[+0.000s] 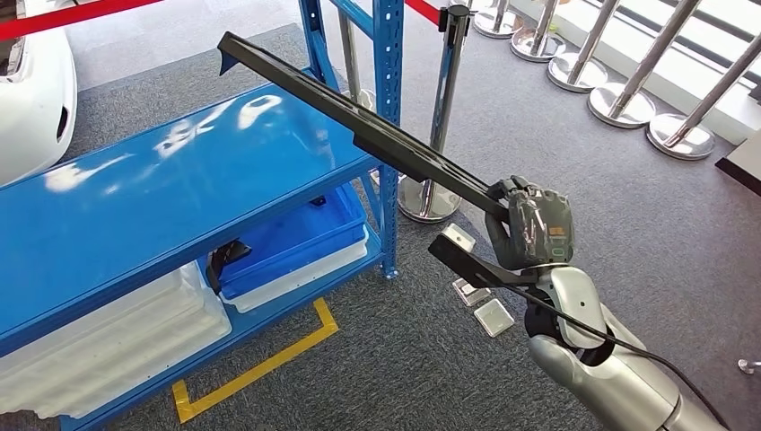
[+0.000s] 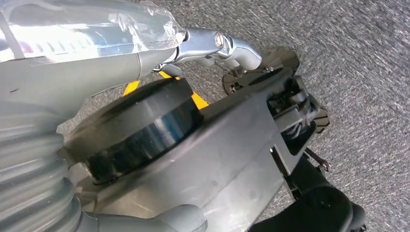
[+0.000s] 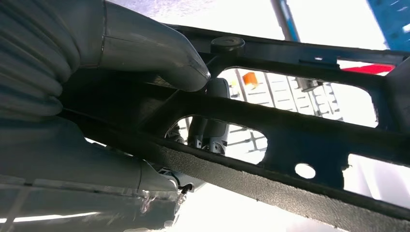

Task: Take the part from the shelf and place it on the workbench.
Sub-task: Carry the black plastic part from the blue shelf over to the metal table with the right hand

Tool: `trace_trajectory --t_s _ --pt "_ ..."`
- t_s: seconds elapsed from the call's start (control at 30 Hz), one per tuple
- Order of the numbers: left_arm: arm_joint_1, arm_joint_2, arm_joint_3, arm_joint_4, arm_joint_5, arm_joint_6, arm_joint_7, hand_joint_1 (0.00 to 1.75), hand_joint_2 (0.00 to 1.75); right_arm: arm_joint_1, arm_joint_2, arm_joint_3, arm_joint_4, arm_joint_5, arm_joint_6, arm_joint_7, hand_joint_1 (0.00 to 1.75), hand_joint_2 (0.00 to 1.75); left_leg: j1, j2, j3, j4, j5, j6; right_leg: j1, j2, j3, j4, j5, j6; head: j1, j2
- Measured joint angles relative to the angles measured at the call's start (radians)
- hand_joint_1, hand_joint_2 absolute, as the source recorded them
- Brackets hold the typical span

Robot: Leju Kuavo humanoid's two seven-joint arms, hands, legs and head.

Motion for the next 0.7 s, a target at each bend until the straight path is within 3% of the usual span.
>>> trace_trajectory --t_s 0.03,0.1,0.13,0.17,0.2,0.23,0.3,0.33,0.37,0.43,0.5,0.53,0.57,0.63,0.67,0.7 --pt "-0.001 0.0 0.0 0.0 0.0 0.0 0.0 0.0 1.75 0.0 0.0 -0.001 0.0 0.0 0.0 0.0 1.75 1.75 0.003 -0.019 -0.014 0.04 -0.028 -0.005 -0.002 0.006 0.0 -0.002 0.002 -0.004 -0.005 0.0" --pt "0.0 0.0 0.0 0.0 0.0 0.0 0.0 0.0 1.75 0.0 0.0 -0.002 0.0 0.0 0.0 0.0 1.75 1.75 0.006 -0.05 -0.067 0.171 -0.1 -0.011 -0.002 0.02 -0.002 -0.001 0.004 -0.009 -0.017 0.0" --pt "0.001 0.0 0.0 0.0 0.0 0.0 0.0 0.0 1.75 0.001 0.0 -0.002 0.0 0.0 0.0 0.0 1.75 1.75 0.006 -0.054 -0.093 0.231 -0.122 -0.012 -0.001 0.028 -0.002 -0.001 0.004 -0.01 -0.021 0.0" --pt "0.002 0.0 0.0 0.0 0.0 0.0 0.001 0.0 1.75 0.001 0.0 -0.002 0.0 0.0 0.0 0.0 1.75 1.75 0.006 -0.055 -0.107 0.263 -0.127 -0.01 0.0 0.037 -0.002 -0.001 0.005 -0.011 -0.024 0.0" --pt "0.003 0.0 0.0 0.0 0.0 0.0 0.001 0.0 1.75 0.001 0.0 -0.002 0.0 0.0 0.0 0.0 1.75 1.75 0.006 -0.057 -0.103 0.255 -0.11 -0.008 0.0 0.047 -0.002 -0.001 0.005 -0.011 -0.027 0.0" --pt "0.003 0.0 0.0 0.0 0.0 0.0 0.001 0.0 1.75 0.002 0.0 -0.003 0.0 0.0 0.0 0.0 1.75 1.75 0.005 -0.061 -0.08 0.206 -0.075 -0.003 0.001 0.057 -0.001 -0.001 0.006 -0.011 -0.031 0.0" --pt "0.003 0.0 0.0 0.0 0.0 0.0 0.002 0.0 1.75 0.001 0.0 -0.004 0.0 0.0 0.0 0.0 1.75 1.75 0.004 -0.093 -0.018 0.065 -0.005 0.011 0.001 0.075 0.0 0.0 0.008 -0.009 -0.038 0.0" --pt "0.003 0.0 0.0 0.0 0.0 0.0 0.003 0.0 1.75 0.001 0.0 -0.004 0.0 0.0 0.001 0.0 1.75 1.75 0.004 -0.107 0.004 0.011 0.015 0.017 0.001 0.083 -0.002 0.0 0.01 -0.006 -0.041 0.0" --pt "0.003 0.001 0.0 0.0 0.0 0.0 0.004 0.0 1.75 0.0 0.0 -0.004 0.0 0.0 0.002 0.0 1.75 1.75 0.003 -0.117 0.013 -0.016 0.021 0.021 -0.001 0.09 -0.005 0.0 0.012 -0.001 -0.042 0.0" --pt "0.002 0.0 0.0 0.0 0.001 0.001 0.007 0.0 1.75 0.0 -0.001 -0.005 0.0 -0.001 0.005 0.002 1.75 1.75 0.001 -0.108 0.015 -0.03 0.023 0.025 -0.005 0.105 -0.012 -0.004 0.021 0.014 -0.043 0.0" --pt "0.001 0.0 0.0 0.0 0.003 0.005 0.009 0.0 1.75 0.001 -0.004 -0.005 0.0 -0.003 0.008 0.005 1.75 1.75 0.005 -0.091 0.017 -0.047 0.035 0.034 -0.003 0.086 -0.022 0.009 0.011 0.024 -0.04 0.0" --pt "0.001 0.0 0.0 0.0 0.005 0.008 0.01 0.0 1.75 0.001 -0.006 -0.005 0.0 -0.004 0.008 0.006 1.75 1.75 0.007 -0.082 0.018 -0.056 0.042 0.039 -0.001 0.066 -0.037 0.04 -0.011 0.027 -0.034 0.0" --pt "0.001 0.0 0.0 0.0 0.006 0.011 0.012 0.0 1.75 0.001 -0.007 -0.005 0.0 -0.005 0.008 0.008 1.75 1.75 0.007 -0.073 0.018 -0.06 0.045 0.042 -0.001 0.042 -0.059 0.091 -0.042 0.029 -0.027 0.0" --pt "0.005 0.0 0.0 0.0 0.009 0.018 0.018 0.0 1.75 0.002 -0.008 -0.005 0.0 -0.007 0.008 0.013 1.75 1.75 0.006 -0.055 0.013 -0.059 0.047 0.044 -0.002 0.022 -0.114 0.217 -0.1 0.033 -0.012 0.0" --pt "0.006 0.0 0.0 0.0 0.01 0.022 0.021 0.0 1.75 0.004 -0.008 -0.005 0.0 -0.007 0.007 0.014 1.75 1.75 0.006 -0.046 0.012 -0.057 0.046 0.044 -0.002 0.019 -0.128 0.254 -0.11 0.036 -0.006 0.0" --pt "0.007 0.0 0.0 0.0 0.012 0.026 0.024 0.0 1.75 0.005 -0.008 -0.005 0.0 -0.007 0.007 0.016 1.75 1.75 0.005 -0.036 0.011 -0.055 0.045 0.043 -0.003 0.016 -0.123 0.255 -0.101 0.037 0.0 0.0"
